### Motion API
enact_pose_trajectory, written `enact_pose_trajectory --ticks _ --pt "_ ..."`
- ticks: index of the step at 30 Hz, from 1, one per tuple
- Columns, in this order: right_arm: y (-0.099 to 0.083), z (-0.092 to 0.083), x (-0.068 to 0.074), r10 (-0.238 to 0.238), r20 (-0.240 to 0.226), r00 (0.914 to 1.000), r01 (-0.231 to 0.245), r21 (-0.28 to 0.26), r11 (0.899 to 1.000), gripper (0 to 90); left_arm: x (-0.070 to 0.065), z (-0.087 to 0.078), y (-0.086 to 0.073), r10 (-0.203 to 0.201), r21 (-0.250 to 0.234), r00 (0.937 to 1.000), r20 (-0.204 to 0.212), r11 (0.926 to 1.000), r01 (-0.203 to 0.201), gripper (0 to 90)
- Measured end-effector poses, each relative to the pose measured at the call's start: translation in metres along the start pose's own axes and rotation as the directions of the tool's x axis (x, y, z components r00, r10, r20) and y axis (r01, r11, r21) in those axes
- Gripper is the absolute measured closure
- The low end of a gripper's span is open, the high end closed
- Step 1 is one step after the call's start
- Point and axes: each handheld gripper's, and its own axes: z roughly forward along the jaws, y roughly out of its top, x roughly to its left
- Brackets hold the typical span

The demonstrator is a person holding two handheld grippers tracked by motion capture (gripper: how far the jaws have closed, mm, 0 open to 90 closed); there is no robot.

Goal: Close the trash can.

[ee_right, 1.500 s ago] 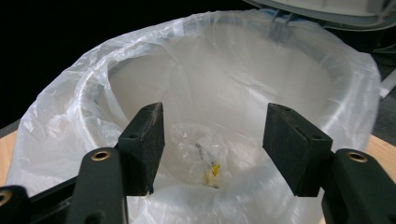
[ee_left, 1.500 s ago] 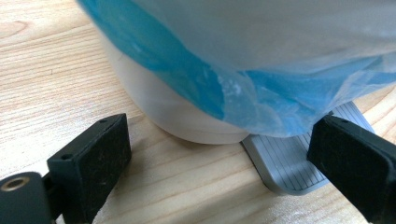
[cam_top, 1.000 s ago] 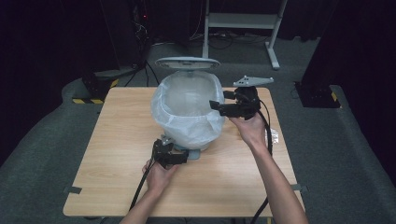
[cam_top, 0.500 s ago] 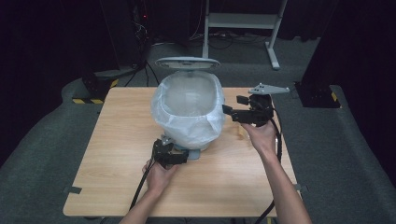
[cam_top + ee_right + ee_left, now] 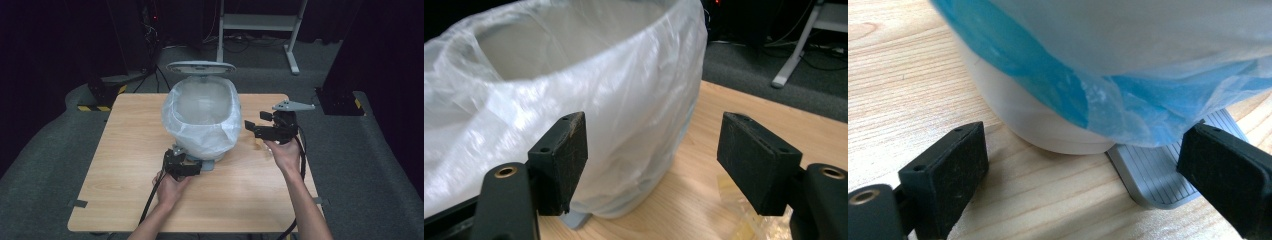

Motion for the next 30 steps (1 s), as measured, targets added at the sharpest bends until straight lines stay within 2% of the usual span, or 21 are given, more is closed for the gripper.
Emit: enact_pose_trajectory --ticks 14,18,24,30 --pt "-0.038 0.001 -0.018 0.063 0.037 0.9973 -0.064 0.022 0.998 28.6 0.000 0.000 0.000 0.000 0.000 1.0000 0.000 1.0000 0.000 6.2" --pt "-0.046 0.001 -0.023 0.073 0.061 0.9955 -0.075 0.027 0.997 28.6 0.000 0.000 0.000 -0.001 0.000 1.0000 0.000 1.0000 0.001 6.2" --pt "-0.058 0.006 -0.030 0.052 0.127 0.9905 -0.060 0.058 0.997 28.9 0.000 0.000 0.000 0.000 0.000 1.0000 0.000 1.0000 0.000 6.2" --pt "-0.070 0.012 -0.040 0.070 0.151 0.9861 -0.083 0.077 0.994 28.8 0.000 0.000 0.000 0.000 0.000 1.0000 0.000 1.0000 0.000 6.2"
